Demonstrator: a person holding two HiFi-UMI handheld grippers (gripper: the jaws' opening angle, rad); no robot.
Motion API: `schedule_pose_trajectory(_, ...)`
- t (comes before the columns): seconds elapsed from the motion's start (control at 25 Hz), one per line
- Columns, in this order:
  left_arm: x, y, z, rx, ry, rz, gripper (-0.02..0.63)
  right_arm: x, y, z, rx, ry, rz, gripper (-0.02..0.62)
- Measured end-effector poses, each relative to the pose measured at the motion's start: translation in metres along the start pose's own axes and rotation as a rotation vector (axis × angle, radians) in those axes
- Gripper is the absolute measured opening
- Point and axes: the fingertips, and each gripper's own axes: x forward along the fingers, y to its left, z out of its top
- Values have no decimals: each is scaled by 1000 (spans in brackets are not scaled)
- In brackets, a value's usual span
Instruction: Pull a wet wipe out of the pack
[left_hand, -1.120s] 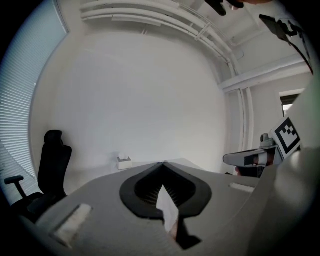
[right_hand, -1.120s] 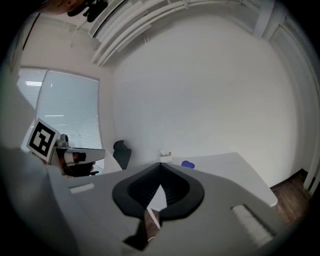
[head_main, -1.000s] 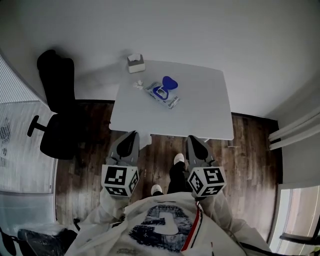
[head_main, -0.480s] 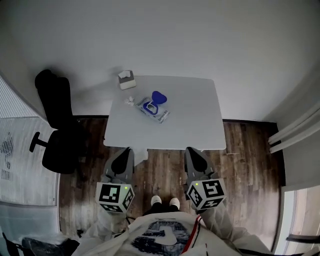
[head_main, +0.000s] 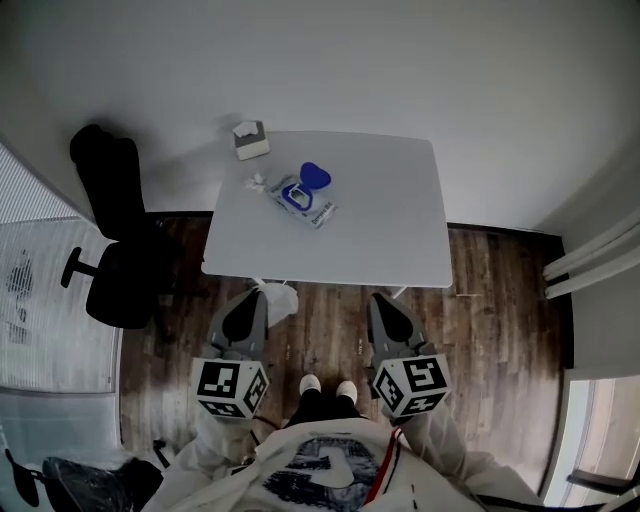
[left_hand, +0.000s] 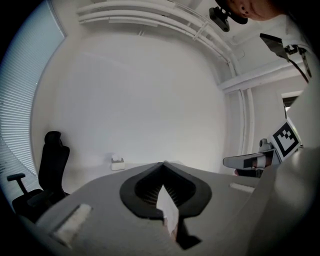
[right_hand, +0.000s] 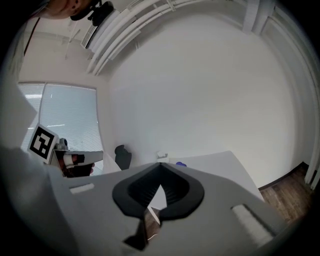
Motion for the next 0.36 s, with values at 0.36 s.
schedule_pose_trajectory(0.36,3,4,1,-12,-2,12,3,9,11,-4,-5,26,40,4)
